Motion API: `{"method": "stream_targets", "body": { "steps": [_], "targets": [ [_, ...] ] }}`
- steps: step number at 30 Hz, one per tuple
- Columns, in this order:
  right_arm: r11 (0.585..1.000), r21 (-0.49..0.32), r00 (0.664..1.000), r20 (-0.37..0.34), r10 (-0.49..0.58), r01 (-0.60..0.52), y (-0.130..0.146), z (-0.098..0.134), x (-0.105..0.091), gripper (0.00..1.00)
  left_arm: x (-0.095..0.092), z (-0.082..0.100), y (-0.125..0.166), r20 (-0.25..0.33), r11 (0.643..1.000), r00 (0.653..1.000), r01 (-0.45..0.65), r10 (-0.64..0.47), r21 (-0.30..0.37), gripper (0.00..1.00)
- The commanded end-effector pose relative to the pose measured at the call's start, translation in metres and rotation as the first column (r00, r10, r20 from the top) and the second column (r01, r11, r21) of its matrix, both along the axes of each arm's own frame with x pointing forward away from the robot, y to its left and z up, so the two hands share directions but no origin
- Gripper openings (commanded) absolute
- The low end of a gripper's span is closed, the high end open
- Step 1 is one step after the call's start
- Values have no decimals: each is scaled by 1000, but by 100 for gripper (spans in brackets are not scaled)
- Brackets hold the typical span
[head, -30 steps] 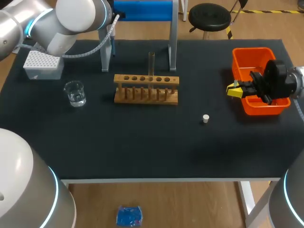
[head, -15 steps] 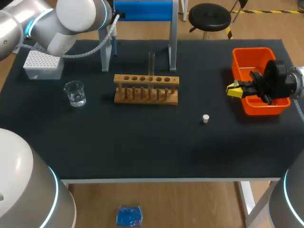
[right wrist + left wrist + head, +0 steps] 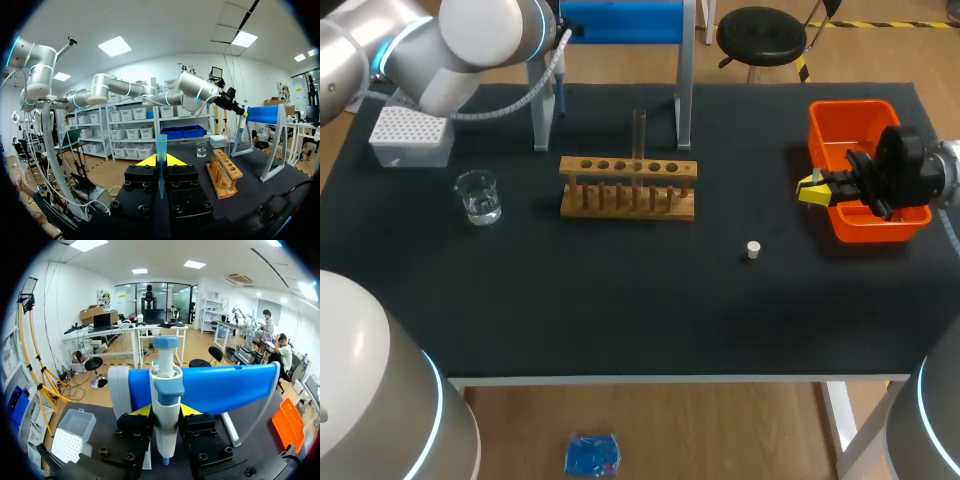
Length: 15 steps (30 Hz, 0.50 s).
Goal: Invert the test tube, pick up the pipette, mount the tip to pipette, aspirate from beaker and dispense into the tube, eject the tip, return the pipette, and cap with the stopper.
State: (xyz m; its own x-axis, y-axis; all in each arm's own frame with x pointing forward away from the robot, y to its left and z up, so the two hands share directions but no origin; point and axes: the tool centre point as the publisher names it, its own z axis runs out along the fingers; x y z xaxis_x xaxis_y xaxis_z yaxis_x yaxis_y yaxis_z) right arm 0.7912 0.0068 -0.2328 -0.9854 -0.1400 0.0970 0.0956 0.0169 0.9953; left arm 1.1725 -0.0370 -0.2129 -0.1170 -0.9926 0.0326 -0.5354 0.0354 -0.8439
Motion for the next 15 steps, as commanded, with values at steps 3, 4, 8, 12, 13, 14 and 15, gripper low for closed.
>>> {"method": "stream_targets", "body": {
  "steps": [3,4,8,12,13,14,15],
  "targets": [
    [1000,-2,1000,0,1,-1,-1,1,-1,0,1,11,0,0,1000,1000,-7,7,13,0],
    [1000,-2,1000,0,1,-1,-1,1,-1,0,1,12,0,1,1000,1000,-7,7,14,0],
    [1000,-2,1000,0,1,-1,-1,1,-1,0,2,19,1,7,1000,1000,-7,7,23,0],
    [1000,-2,1000,0,1,-1,-1,1,-1,0,3,27,2,16,999,1000,-8,8,34,0],
    [1000,-2,1000,0,1,-1,-1,1,-1,0,3,29,2,17,999,1000,-9,8,36,0],
    [1000,-2,1000,0,1,-1,-1,1,-1,0,3,30,2,19,999,1000,-9,8,37,0],
    [1000,-2,1000,0,1,-1,-1,1,-1,0,3,32,2,21,999,1000,-9,8,39,0]
  ]
}}
